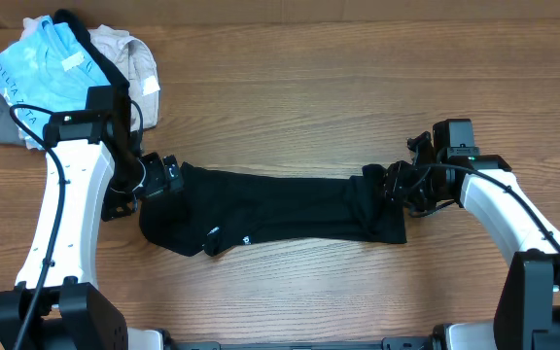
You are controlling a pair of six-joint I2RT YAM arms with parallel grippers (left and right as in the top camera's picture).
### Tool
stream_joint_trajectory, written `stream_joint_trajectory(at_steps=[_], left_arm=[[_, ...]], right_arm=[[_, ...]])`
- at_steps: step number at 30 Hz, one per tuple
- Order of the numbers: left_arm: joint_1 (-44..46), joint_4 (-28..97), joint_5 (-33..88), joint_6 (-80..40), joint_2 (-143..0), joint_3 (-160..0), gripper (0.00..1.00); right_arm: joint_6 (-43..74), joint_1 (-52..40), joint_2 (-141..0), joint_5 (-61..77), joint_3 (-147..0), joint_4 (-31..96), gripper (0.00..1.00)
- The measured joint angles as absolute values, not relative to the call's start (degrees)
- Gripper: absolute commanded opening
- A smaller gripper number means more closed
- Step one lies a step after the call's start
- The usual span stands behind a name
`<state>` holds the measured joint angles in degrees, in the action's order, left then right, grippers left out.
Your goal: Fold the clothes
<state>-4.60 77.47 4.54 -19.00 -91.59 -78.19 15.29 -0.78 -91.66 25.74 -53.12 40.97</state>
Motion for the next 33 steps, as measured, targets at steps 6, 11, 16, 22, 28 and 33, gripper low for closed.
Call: stream_joint_trajectory(at_steps=[6, 11, 16, 22, 28, 33], left_arm=[[-4.6, 77.5, 4.5, -19.0, -91.6, -78.2, 1.00], [-4.6, 77.5, 4.5, -19.0, -91.6, -78.2, 1.00], [-4.6, 77.1, 4.5, -19.0, -91.6, -78.2, 1.00], [-4.6, 77.1, 4.5, -19.0, -91.6, -78.2, 1.00], [-4.6, 77.1, 4.5, -19.0, -91.6, -78.2, 1.00], [-4.6, 77.1, 4.5, -19.0, -91.6, -78.2, 1.00]], right_arm=[[17.1, -2.6, -91.7, 21.6, -53.3, 43.4, 0.40], [16.6, -1.5, -91.7, 18.0, -57.8, 49.5, 0.49], [15.1, -1.4, -91.3, 12.9, -63.0, 51.3, 0.54], [14.2, -1.4, -91.2, 9.5, -63.1, 52.3, 0.62], [13.7, -1.4, -91.2, 8.5, -62.4, 51.0, 0.56], [13.6, -1.4, -91.5, 8.6, -58.9, 48.4, 0.53]])
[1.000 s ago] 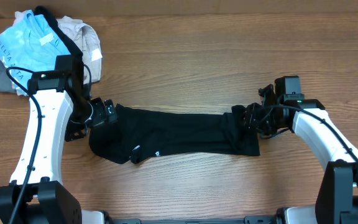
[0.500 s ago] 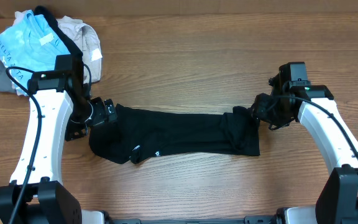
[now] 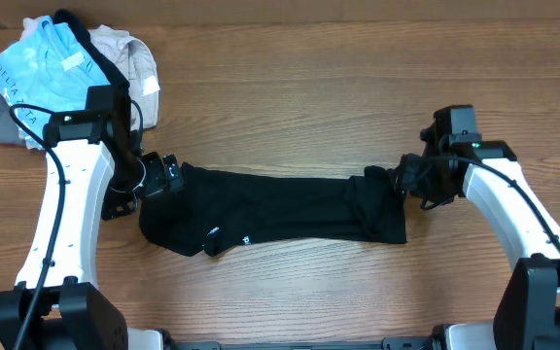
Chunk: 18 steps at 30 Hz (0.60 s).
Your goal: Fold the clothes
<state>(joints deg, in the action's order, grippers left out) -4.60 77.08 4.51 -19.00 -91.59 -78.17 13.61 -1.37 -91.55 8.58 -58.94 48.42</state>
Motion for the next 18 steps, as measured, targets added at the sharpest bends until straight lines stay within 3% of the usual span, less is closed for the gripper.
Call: stream_joint_trajectory(at_steps=[4, 8, 18], left_arm=[[-4.6, 77.1, 4.5, -19.0, -91.6, -78.2, 1.00], [-4.6, 77.1, 4.5, -19.0, -91.6, -78.2, 1.00], [-4.6, 77.1, 4.5, -19.0, -91.6, -78.2, 1.00]], right_arm=[[13.6, -1.4, -93.0, 9.1, -58.3, 46.9, 0.50], [13.4, -1.6, -94.0, 9.6, -58.3, 46.2, 0.40], [13.5, -2.7, -94.2, 9.9, -57.6, 44.9, 0.43]])
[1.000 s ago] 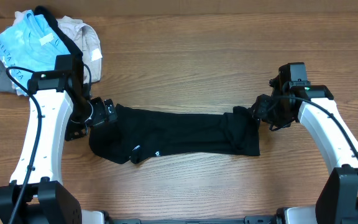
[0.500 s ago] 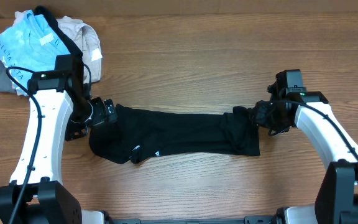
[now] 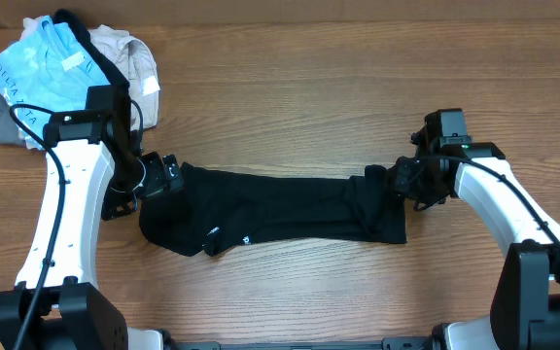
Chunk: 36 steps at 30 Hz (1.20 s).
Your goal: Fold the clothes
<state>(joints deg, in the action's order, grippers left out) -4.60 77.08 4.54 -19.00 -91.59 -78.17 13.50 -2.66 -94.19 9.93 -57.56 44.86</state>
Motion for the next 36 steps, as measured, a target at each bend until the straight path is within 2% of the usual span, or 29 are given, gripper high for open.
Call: stream_joint_trajectory(at_steps=[3, 5, 8, 9, 20, 26, 36], left_arm=[[-4.6, 77.1, 4.5, -19.0, -91.6, -78.2, 1.00], [-4.6, 77.1, 4.5, -19.0, -91.6, -78.2, 1.00], [-4.6, 77.1, 4.5, -19.0, -91.6, -78.2, 1.00], [-4.6, 77.1, 4.5, -19.0, -91.6, -78.2, 1.00], [-4.6, 77.1, 4.5, -19.0, -91.6, -78.1, 1.00], [-4.6, 77.0, 4.5, -19.0, -91.6, -78.1, 1.00], [-4.6, 76.9, 4.5, -19.0, -91.6, -78.1, 1.00]], right_arm=[[13.5, -2.7, -94.2, 10.1, -56.4, 44.4, 0.41], [13.4, -2.7, -94.3, 10.1, -55.9, 44.3, 0.33], [13.7, -2.7, -94.3, 10.1, -55.7, 43.6, 0.14], [14.3, -2.7, -94.3, 10.3, -55.7, 43.3, 0.05], [17.6, -2.7, -94.3, 12.4, -59.3, 48.1, 0.04], [18.2, -2.7, -93.7, 17.7, -65.2, 52.7, 0.04], [20.5, -6.2, -93.5, 27.4, -65.6, 53.5, 0.04]])
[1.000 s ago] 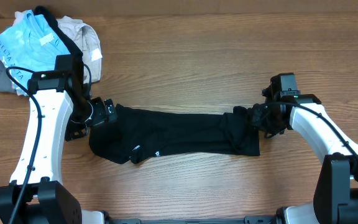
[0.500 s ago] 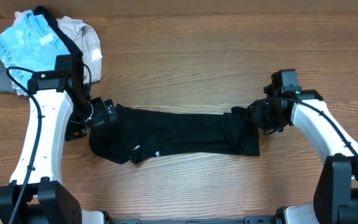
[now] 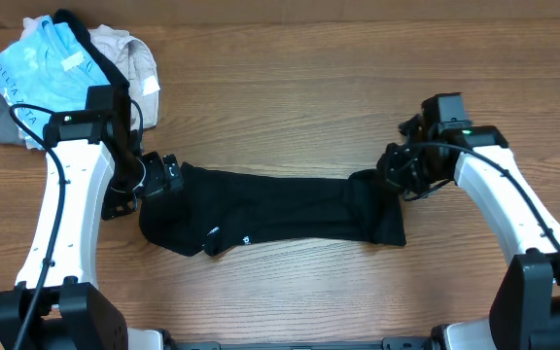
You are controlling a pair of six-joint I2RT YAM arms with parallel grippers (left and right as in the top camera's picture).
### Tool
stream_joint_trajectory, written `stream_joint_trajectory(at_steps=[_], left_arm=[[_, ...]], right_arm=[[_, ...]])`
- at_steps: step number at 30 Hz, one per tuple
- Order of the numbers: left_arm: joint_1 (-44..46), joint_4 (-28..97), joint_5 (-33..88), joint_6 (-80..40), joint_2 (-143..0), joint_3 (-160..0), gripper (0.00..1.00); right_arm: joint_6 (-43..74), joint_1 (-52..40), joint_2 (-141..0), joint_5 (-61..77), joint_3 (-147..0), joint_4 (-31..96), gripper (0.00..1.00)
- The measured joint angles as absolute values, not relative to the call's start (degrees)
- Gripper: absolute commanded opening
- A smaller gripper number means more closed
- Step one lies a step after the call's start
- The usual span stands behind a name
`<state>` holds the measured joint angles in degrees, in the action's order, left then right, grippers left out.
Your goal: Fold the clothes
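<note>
A black garment point(image 3: 275, 214) lies stretched left to right across the wooden table point(image 3: 290, 87). At its upper left corner sits my left gripper point(image 3: 175, 177), and it looks shut on the cloth there. My right gripper point(image 3: 385, 173) is at the upper right corner, where the cloth bunches up toward it. The overhead view hides the right fingers, so their state is unclear. A pile of other clothes point(image 3: 66, 73), light blue, beige and grey, lies at the far left.
The pile of clothes fills the table's back left corner, just behind the left arm. Bare wood lies behind and in front of the black garment.
My right gripper has moved a little to the left and away from me, and the garment's upper right corner has bunched leftward with it. The left arm has not moved.
The garment lay stretched between both grippers at first, the right one low at the right end. Then the right gripper stood slightly farther right and higher, then back at the corner. Now it is further left with the corner drawn in.
</note>
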<state>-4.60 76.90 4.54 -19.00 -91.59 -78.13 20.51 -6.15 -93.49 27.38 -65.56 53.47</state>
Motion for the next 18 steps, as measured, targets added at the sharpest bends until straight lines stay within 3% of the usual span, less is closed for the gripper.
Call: stream_joint_trajectory(at_steps=[6, 15, 17, 18], left_arm=[[-4.6, 76.9, 4.5, -19.0, -91.6, -78.1, 1.00], [-4.6, 77.1, 4.5, -19.0, -91.6, -78.1, 1.00], [-4.6, 77.2, 4.6, -19.0, -91.6, -78.1, 1.00], [-4.6, 77.2, 4.5, -19.0, -91.6, -78.1, 1.00]], right_arm=[[26.4, -14.2, -93.5, 27.7, -63.4, 46.9, 0.05], [33.5, -22.1, -93.5, 16.7, -63.2, 50.7, 0.18], [34.3, -21.6, -93.5, 13.8, -65.2, 55.3, 0.36], [34.3, -21.1, -93.5, 12.2, -66.9, 58.0, 0.58]])
